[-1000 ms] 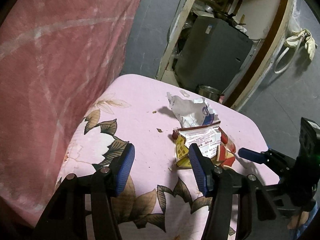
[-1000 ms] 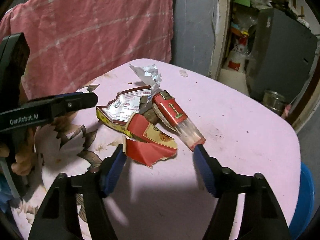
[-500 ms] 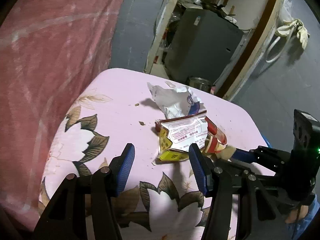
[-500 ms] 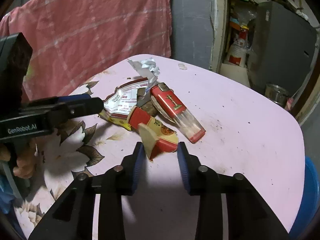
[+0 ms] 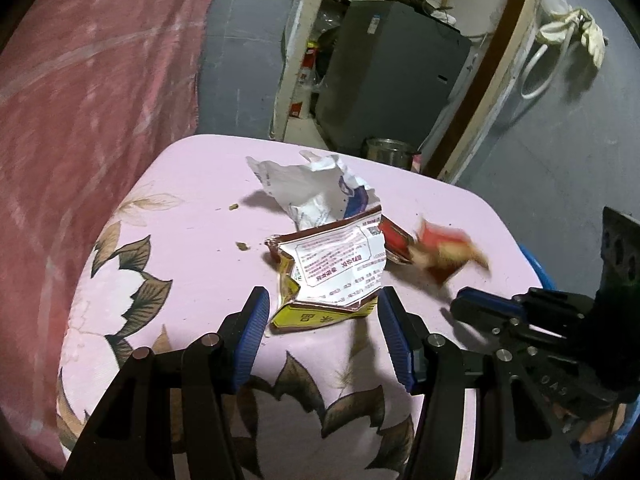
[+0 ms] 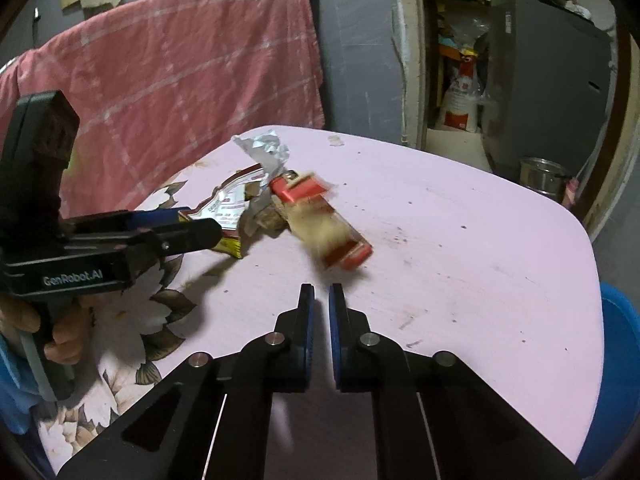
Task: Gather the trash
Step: 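Lower the left gripper to the white printed wrapper while the right approaches the torn red wrapper, then grasp the white printed wrapper with the left gripper while the right grasps the torn red wrapper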
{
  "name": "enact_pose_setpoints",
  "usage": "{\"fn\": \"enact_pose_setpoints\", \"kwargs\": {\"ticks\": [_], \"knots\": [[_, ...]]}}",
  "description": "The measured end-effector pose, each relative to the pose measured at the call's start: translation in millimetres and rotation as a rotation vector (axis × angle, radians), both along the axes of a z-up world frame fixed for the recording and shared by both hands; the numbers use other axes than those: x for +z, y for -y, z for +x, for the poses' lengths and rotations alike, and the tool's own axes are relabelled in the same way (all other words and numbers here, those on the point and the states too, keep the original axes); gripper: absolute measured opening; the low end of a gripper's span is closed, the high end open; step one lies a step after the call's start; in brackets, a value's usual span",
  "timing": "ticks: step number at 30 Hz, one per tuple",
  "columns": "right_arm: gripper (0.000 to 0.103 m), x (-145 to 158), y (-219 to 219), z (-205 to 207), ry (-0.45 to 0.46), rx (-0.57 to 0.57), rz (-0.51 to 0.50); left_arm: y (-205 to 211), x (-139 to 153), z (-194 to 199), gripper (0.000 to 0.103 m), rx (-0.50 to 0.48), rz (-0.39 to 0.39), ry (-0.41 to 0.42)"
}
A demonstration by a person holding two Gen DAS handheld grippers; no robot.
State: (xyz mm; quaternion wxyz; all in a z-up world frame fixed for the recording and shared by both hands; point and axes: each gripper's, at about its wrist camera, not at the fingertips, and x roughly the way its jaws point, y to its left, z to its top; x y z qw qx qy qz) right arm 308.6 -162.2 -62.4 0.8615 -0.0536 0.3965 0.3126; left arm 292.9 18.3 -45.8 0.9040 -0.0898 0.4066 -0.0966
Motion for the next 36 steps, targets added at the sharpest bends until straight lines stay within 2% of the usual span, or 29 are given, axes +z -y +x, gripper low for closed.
{"fn": "enact_pose_setpoints", "kwargs": {"ticks": [9,10,12,21,24,26,29,36], "knots": [[0.009,2.4,13.9,0.8,-0.010,-0.029,0.005,13.9,-3.1,9.6,0.050,-0.022,0.046,-0.010],[0.012,2.6,16.0,1.3,-0.013,-0.035,0.005,10.8,-4.3,12.1,0.050,-0.023,0.048,-0.012],[0.032,3.2,21.5,2.0,-0.007,-0.049,0.007,11.7,-5.5,17.0,0.050,-0.022,0.053,-0.015],[0.032,12.6,17.3,16.5,0.014,-0.038,0.023,15.2,-6.7,19.8,0.050,-0.002,0.042,-0.018],[0.031,12.6,13.1,22.4,0.000,-0.022,0.026,14.9,-7.4,19.6,0.043,-0.008,0.041,-0.019],[0.029,11.6,8.9,26.7,-0.018,-0.007,0.024,14.2,-7.3,19.1,0.042,-0.011,0.042,-0.017],[0.012,9.7,5.8,26.5,-0.025,0.002,0.011,14.3,-7.3,18.6,0.041,-0.013,0.035,-0.017],[0.006,4.1,5.3,19.2,-0.035,0.004,0.026,15.7,-7.4,12.0,0.037,-0.022,0.029,-0.014]]}}
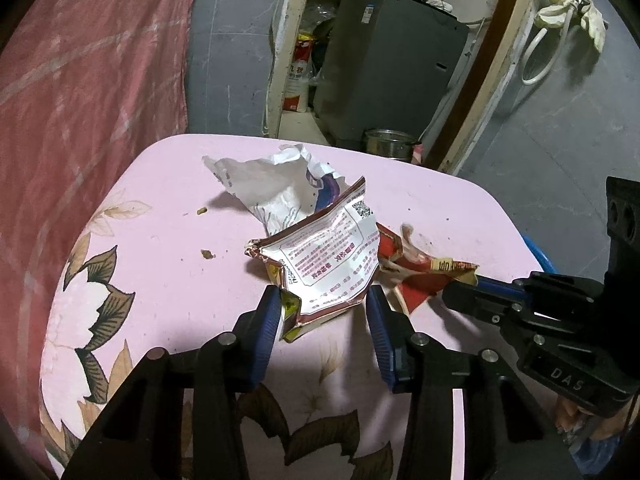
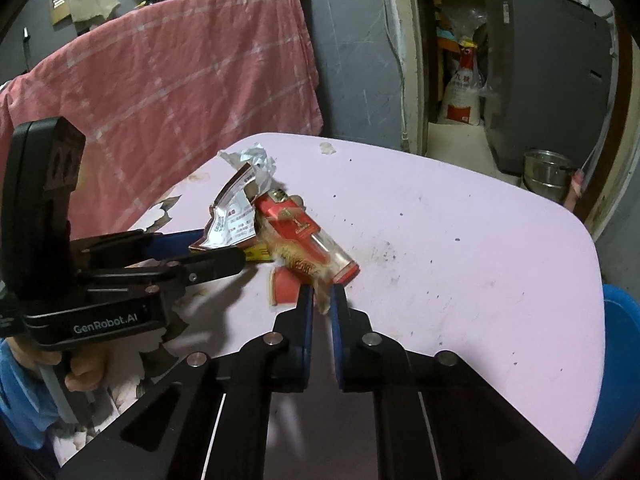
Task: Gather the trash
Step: 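Grasp the white printed wrapper with the left gripper while the right grasps the torn red wrapper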
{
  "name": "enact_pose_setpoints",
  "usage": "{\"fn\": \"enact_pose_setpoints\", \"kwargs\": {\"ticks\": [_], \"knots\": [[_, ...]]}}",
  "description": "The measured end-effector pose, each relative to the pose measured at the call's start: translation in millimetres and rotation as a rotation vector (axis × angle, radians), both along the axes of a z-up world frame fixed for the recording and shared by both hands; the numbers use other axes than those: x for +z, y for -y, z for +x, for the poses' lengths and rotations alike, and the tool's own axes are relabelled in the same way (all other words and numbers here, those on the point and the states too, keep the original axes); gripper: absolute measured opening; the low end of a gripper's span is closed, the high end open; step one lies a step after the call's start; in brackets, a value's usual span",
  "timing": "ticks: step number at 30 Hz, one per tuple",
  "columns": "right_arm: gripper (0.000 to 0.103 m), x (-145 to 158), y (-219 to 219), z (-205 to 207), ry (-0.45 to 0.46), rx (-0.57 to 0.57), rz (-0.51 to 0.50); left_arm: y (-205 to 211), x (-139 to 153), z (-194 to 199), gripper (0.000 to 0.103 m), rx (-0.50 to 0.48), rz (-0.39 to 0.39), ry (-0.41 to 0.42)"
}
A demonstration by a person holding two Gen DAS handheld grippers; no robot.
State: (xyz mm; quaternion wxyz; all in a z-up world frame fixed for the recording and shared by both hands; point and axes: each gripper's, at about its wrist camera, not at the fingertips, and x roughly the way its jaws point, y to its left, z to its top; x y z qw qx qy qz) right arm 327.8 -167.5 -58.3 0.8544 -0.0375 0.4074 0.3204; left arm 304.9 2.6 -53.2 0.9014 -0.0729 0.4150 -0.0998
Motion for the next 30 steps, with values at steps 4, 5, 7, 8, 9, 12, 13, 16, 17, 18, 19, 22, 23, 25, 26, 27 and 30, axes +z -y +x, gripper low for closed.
{"fn": "enact_pose_setpoints", "kwargs": {"ticks": [4,5,7,8,9,12,13,16,17,18,19,22,23,25,26,27,30], "knots": [[0.004,1.1,2.4,-7.8,0.029,-0.012,0.007,1.1,-1.6,-11.7,0.035,0.000,0.008,0.016],[0.004,2.4,4.1,-10.2,0.041,-0.017,0.017,1.2,-2.2,-15.2,0.034,0.000,0.007,0.021],[0.004,2.3,6.5,-13.8,0.052,-0.027,0.029,1.8,-2.8,-21.5,0.034,-0.001,0.008,0.032],[0.004,2.3,7.2,-15.9,0.058,-0.032,0.037,2.1,-2.9,-25.2,0.034,-0.001,0.006,0.037],[0.004,2.9,7.4,-18.0,0.067,-0.036,0.042,2.4,-2.8,-27.4,0.034,0.000,0.002,0.039],[0.004,5.2,7.9,-24.5,0.089,-0.038,0.057,1.2,0.1,-34.0,0.034,0.008,-0.020,0.057],[0.004,6.3,9.0,-26.7,0.099,-0.043,0.063,0.5,2.0,-35.9,0.034,0.015,-0.021,0.069],[0.004,8.0,11.0,-28.7,0.106,-0.054,0.075,0.4,6.8,-40.2,0.034,0.028,-0.024,0.095],[0.004,8.2,10.5,-29.2,0.109,-0.058,0.076,0.2,7.6,-40.7,0.034,0.030,-0.023,0.097],[0.004,8.6,11.3,-30.2,0.112,-0.060,0.077,0.5,7.7,-42.1,0.034,0.031,-0.024,0.097],[0.004,8.9,11.8,-31.1,0.107,-0.060,0.077,0.9,7.4,-42.6,0.034,0.031,-0.025,0.095],[0.006,10.7,12.9,-32.3,0.107,-0.086,0.051,0.4,6.8,-43.2,0.034,0.034,-0.021,0.089],[0.007,12.0,14.3,-32.4,0.117,-0.098,0.047,-0.5,6.9,-44.2,0.034,0.037,-0.021,0.088],[0.025,14.5,16.5,-28.4,0.115,-0.114,0.041,-1.1,7.4,-42.5,0.034,0.048,-0.017,0.085],[0.041,15.6,17.2,-24.6,0.106,-0.116,0.052,-1.5,7.5,-41.5,0.034,0.052,-0.014,0.084],[0.046,16.4,17.7,-20.7,0.098,-0.117,0.064,-2.4,8.0,-40.5,0.034,0.061,-0.009,0.084],[0.046,16.0,13.2,-5.5,0.053,-0.113,0.076,-5.4,8.6,-39.0,0.034,0.082,-0.014,0.082]]}}
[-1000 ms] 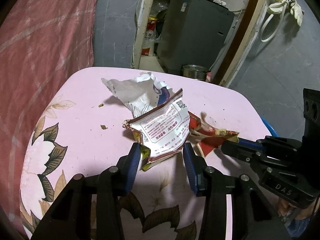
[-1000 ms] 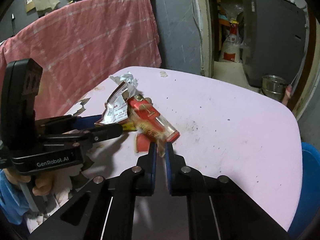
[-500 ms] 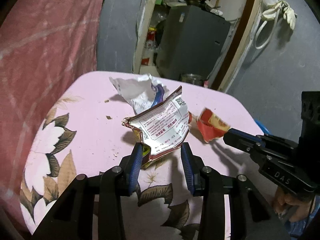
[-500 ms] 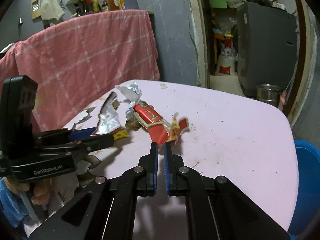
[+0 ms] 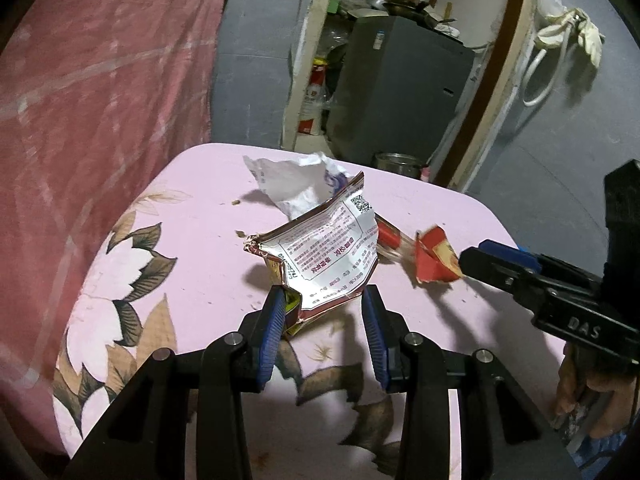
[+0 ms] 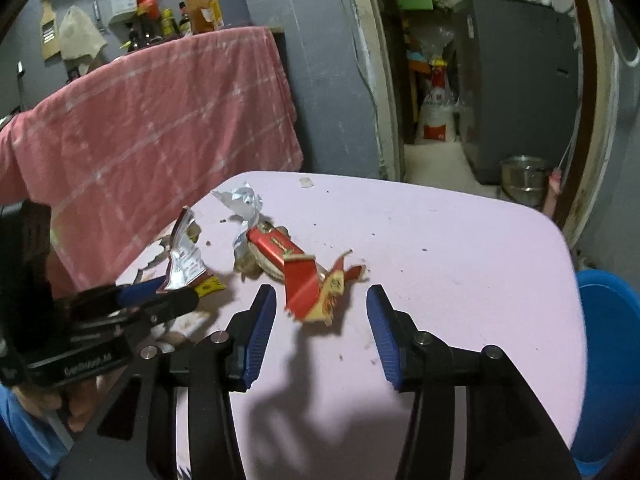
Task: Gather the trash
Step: 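Grasp the white printed wrapper with the left gripper while the right grasps the torn red wrapper, then carry both wrappers over the blue bucket and open both grippers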
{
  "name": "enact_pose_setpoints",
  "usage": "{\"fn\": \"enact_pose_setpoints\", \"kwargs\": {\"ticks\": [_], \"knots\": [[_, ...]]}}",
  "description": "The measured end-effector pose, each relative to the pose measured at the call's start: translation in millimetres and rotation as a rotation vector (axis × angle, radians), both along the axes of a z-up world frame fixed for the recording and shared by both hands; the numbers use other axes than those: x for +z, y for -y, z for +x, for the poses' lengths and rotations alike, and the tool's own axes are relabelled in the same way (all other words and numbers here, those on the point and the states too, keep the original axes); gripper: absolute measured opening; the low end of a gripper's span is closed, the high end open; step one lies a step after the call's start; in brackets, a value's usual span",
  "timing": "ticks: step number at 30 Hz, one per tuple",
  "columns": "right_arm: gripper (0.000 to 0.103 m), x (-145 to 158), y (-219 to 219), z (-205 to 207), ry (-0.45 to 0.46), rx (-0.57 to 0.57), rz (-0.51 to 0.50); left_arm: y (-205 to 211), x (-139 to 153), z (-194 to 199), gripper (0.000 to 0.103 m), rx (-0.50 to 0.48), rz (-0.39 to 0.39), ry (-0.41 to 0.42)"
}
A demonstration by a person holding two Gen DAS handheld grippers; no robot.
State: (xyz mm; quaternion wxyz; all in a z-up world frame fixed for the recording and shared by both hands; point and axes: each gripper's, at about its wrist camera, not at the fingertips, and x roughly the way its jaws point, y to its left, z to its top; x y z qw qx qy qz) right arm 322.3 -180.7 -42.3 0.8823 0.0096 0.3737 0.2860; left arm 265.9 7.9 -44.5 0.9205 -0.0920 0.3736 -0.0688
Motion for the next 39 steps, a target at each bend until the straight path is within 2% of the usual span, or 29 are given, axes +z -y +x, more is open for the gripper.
{"fn": "enact_pose_setpoints", "kwargs": {"ticks": [4,5,6,7,8,9,13,17,24,25,31,39], "knots": [[0.045,-9.7,-9.4,18.2,-0.072,-0.003,-0.027,-5.4,0.3,4.6,0.034,0.017,-0.004,0.000],[0.042,-13.6,-9.7,21.3,-0.093,-0.005,-0.024,-7.0,0.1,6.4,0.034,0.018,-0.005,0.000],[0.032,-16.7,-11.0,22.7,-0.111,0.003,-0.021,-8.6,0.2,7.0,0.034,0.018,-0.006,0.001],[0.029,-19.1,-12.7,23.6,-0.127,0.012,-0.021,-9.0,0.6,7.3,0.034,0.019,-0.006,0.003],[0.019,-20.6,-13.9,23.3,-0.133,0.018,-0.022,-9.8,0.8,7.0,0.034,0.020,-0.009,0.005],[0.012,-21.2,-14.8,22.1,-0.133,0.026,-0.021,-10.9,1.0,7.0,0.034,0.021,-0.012,0.008],[0.007,-18.2,-11.5,11.9,-0.095,0.024,-0.014,-7.4,5.5,-2.4,0.034,0.024,-0.019,0.035],[0.006,-2.0,2.0,-4.7,-0.005,-0.001,0.019,1.8,16.0,-10.9,0.034,0.020,-0.011,0.095],[0.006,44.2,42.0,-48.9,0.241,-0.098,0.085,33.7,45.5,-21.1,0.034,0.002,-0.027,0.230],[0.006,52.6,52.0,-59.1,0.300,-0.124,0.092,41.2,51.1,-21.8,0.034,-0.004,-0.029,0.256],[0.006,82.6,99.6,-94.4,0.516,-0.254,0.101,93.5,81.5,-27.7,0.034,-0.051,-0.051,0.391],[0.006,96.3,166.1,-128.1,0.698,-0.448,0.046,167.5,97.8,-29.6,0.034,-0.146,-0.054,0.510]]}}
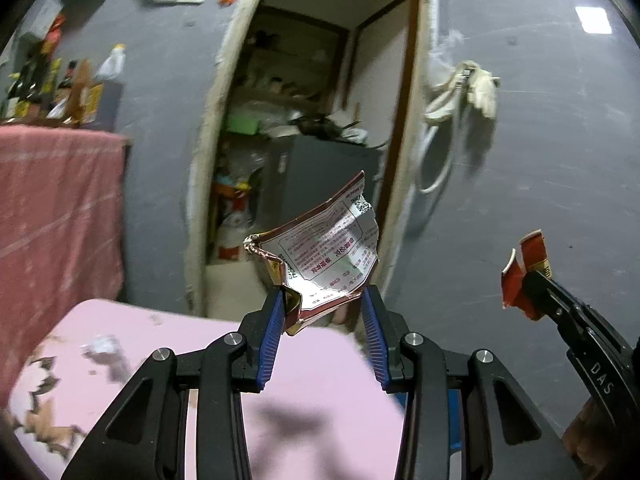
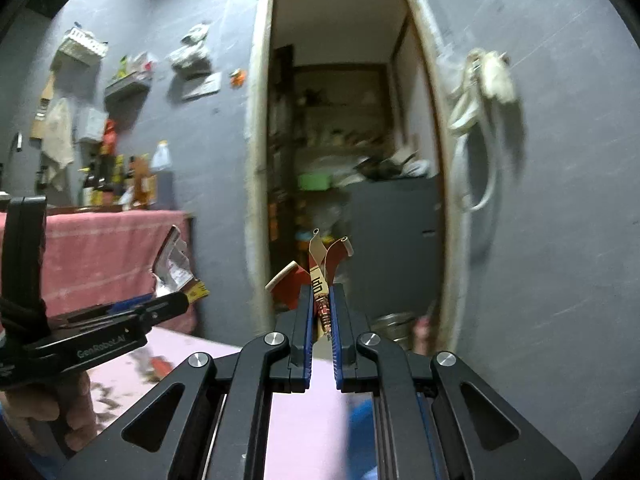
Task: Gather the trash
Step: 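Carry both wrappers over the blue bucket and open both grippers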
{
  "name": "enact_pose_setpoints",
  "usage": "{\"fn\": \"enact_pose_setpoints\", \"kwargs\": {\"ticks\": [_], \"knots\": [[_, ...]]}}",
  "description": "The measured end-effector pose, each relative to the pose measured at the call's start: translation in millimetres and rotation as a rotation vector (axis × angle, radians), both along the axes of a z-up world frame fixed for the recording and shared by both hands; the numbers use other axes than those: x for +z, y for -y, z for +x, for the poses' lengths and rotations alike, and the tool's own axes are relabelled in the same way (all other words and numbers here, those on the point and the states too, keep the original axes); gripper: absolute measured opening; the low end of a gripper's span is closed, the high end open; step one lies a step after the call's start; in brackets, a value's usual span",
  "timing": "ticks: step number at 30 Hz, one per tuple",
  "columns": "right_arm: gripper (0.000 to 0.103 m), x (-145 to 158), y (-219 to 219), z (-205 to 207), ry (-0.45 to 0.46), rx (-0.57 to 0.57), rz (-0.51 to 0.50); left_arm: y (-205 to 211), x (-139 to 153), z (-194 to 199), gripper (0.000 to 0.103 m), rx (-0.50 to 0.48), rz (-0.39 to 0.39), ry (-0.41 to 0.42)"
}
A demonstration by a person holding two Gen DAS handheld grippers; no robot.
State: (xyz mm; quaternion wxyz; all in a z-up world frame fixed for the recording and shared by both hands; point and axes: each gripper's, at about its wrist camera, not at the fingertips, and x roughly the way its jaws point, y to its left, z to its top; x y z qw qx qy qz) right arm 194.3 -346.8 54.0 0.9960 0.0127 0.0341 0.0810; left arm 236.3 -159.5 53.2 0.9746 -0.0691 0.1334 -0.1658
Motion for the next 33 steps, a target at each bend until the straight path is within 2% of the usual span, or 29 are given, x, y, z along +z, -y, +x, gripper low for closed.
{"fn": "enact_pose_setpoints", "kwargs": {"ticks": [7,12,22,31,33], "knots": [[0.006,-4.3,49.3,-7.1,0.038,-0.131,-0.015,65.5,-0.8,11.1,0.034,-0.075,-0.001,0.045],[0.006,-15.0,77.7,-2.0,0.000,-0.176,-0.028,104.1,-12.4,27.7,0.034,-0.117,0.016,0.004],[0.006,-45.7,112.4,10.9,-0.123,-0.220,-0.005,146.1,-53.4,64.7,0.034,-0.164,0.069,-0.197],[0.007,-81.0,123.4,44.1,-0.347,-0.164,0.069,161.5,-97.8,94.1,0.035,-0.196,0.144,-0.444],[0.007,-88.4,125.5,52.1,-0.402,-0.140,0.096,164.1,-105.3,98.6,0.035,-0.194,0.161,-0.477]]}}
